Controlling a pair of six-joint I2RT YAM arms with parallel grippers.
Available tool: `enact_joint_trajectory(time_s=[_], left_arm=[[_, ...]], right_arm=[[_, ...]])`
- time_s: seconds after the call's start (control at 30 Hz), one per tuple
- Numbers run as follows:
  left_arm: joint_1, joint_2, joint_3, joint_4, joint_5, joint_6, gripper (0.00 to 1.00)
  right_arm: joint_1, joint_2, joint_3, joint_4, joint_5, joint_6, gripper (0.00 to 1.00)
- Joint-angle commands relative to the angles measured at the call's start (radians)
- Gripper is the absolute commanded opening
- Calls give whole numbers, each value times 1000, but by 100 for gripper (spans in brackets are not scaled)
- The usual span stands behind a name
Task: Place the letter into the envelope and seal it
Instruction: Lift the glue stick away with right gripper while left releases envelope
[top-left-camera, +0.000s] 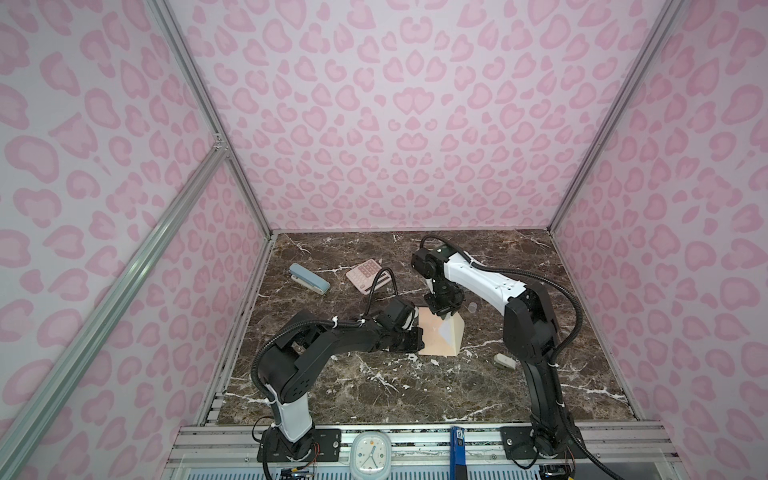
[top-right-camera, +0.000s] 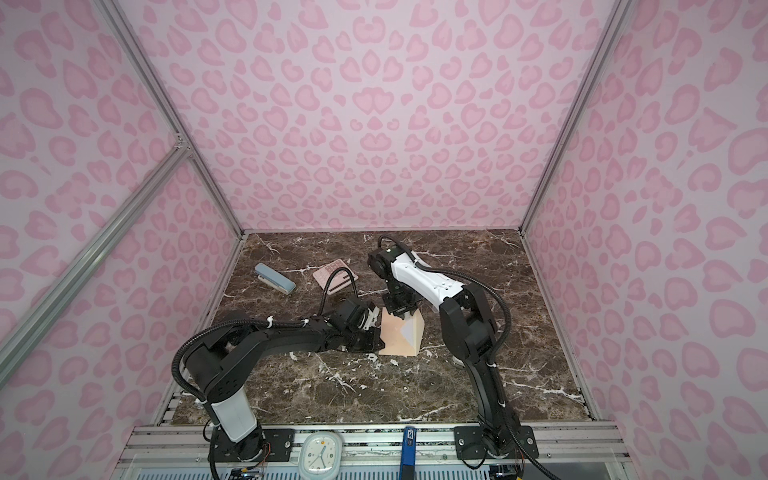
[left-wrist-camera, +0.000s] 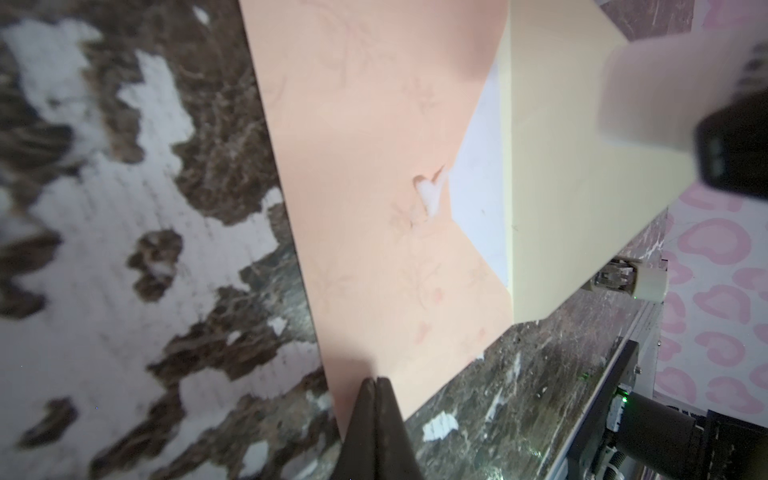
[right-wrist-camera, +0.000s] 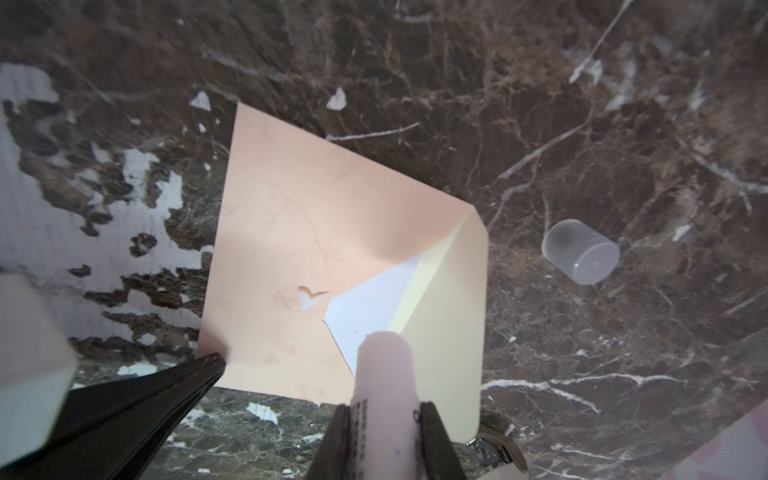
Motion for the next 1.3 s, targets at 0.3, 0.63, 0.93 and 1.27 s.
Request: enact_joint_trajectory(time_s=[0.3,0.63,0.93,1.27], left_arm=[[1,-33,81,-94,-45,26,7],[1,-205,167,-147,-112,61,40],[41,-489,136,-158,-244,33,68],[138,-676,-2,172,-122,-124,81]], right_arm=[[-140,-328,-236,333,-247,81,0],[-231,-636,-542,815,-402,178,0],[-220,-849,-821,1322,-414,201,0],[30,-980,-1145,1947,-214,-119,0]])
